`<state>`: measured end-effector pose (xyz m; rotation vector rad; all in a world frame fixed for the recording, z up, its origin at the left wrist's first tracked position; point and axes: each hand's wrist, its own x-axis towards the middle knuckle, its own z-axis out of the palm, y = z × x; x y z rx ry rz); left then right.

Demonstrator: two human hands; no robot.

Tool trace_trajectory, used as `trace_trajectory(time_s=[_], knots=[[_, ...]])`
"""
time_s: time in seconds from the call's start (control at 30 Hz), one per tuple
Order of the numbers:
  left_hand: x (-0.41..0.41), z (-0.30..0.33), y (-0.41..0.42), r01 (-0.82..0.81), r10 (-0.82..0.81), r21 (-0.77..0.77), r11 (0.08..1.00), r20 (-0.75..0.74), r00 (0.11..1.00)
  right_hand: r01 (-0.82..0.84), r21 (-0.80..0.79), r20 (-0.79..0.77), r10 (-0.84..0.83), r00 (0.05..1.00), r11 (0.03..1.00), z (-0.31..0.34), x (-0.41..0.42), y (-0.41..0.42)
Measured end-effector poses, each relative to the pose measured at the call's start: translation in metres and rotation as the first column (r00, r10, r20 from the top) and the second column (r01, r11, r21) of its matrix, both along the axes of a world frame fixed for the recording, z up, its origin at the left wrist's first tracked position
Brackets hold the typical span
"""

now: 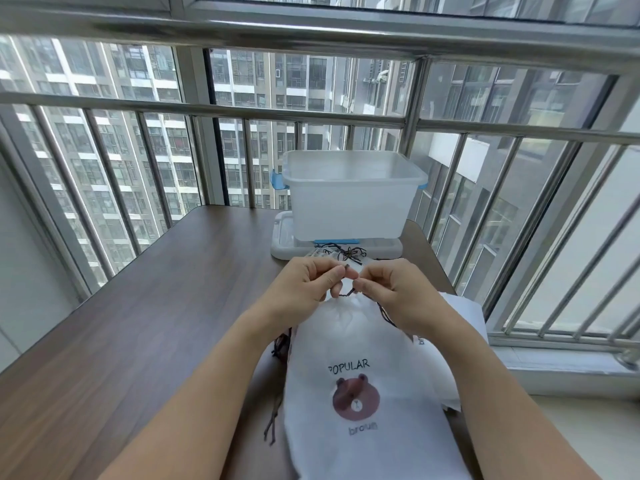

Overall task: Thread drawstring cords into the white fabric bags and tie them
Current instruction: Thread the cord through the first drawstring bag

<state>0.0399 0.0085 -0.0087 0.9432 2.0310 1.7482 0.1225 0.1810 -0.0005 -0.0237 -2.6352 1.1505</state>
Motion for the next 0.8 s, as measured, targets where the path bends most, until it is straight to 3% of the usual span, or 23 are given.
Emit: trace_trajectory(time_s=[0.17, 0.3, 0.37, 0.4, 0.47, 0.53, 0.8], knots=[[0.001, 0.001, -0.001, 0.038, -0.038, -0.017, 0.999, 0.031, 0.999, 0.064, -0.225, 0.041, -0.056, 0.998, 0.972, 0.000, 0.000, 0.007], [0.002, 0.002, -0.001, 0.004, -0.004, 0.004, 1.000, 0.029, 1.000, 0.027, -0.584, 0.106, 0.042, 0.994, 0.811, 0.007, 0.002, 0.002], [0.001, 0.001, 0.000, -0.022, 0.021, 0.017, 1.000, 0.031, 0.999, 0.021, -0.636, 0.105, 0.059, 0.993, 0.772, 0.011, 0.002, -0.003], [0.001, 0.001, -0.001, -0.025, 0.024, 0.021, 0.999, 0.034, 0.999, 0.006, -0.593, 0.065, 0.040, 0.997, 0.805, 0.012, 0.003, -0.006], [0.001, 0.002, -0.002, -0.005, 0.004, 0.018, 1.000, 0.051, 0.999, -0.033, -0.353, -0.089, 0.001, 0.996, 0.935, 0.011, 0.004, -0.012], [0.002, 0.003, -0.003, 0.042, -0.041, -0.011, 0.999, 0.067, 0.997, -0.052, -0.138, -0.219, 0.021, 0.976, 0.989, 0.007, 0.003, -0.011], [0.007, 0.005, -0.004, 0.142, -0.136, -0.116, 0.983, 0.058, 0.989, 0.013, 0.029, -0.311, -0.003, 0.950, 0.999, -0.002, -0.001, -0.002]])
